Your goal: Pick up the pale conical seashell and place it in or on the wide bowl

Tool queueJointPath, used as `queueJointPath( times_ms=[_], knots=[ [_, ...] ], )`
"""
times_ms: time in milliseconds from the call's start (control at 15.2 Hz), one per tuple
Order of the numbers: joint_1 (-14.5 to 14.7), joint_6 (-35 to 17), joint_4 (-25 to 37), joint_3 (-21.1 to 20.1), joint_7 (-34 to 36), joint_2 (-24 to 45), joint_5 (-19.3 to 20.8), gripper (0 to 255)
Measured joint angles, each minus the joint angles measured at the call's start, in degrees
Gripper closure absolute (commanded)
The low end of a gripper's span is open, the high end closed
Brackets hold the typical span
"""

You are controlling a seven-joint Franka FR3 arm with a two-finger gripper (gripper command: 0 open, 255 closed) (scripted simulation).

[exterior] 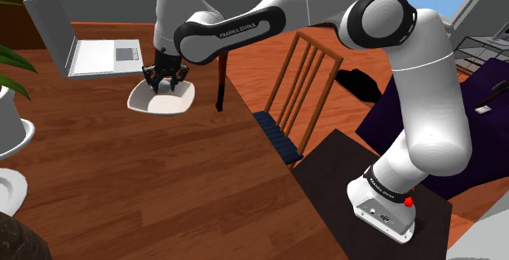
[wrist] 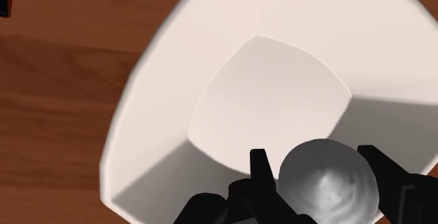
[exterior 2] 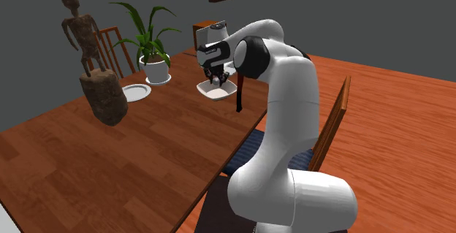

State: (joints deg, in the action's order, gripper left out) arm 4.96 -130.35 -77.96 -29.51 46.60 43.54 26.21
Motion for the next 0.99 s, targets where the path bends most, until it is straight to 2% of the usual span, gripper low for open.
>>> queueJointPath(
  times_ms=[528,594,990],
  knots=[
    [0.1,-1.5,-0.7,0.4,0.3,0.8,0.5,255],
    [0.1,-1.5,-0.7,0.4,0.3,0.8,0.5,0],
    [0.1,-1.5,-0.7,0.4,0.3,0.8,0.5,0]
  ],
)
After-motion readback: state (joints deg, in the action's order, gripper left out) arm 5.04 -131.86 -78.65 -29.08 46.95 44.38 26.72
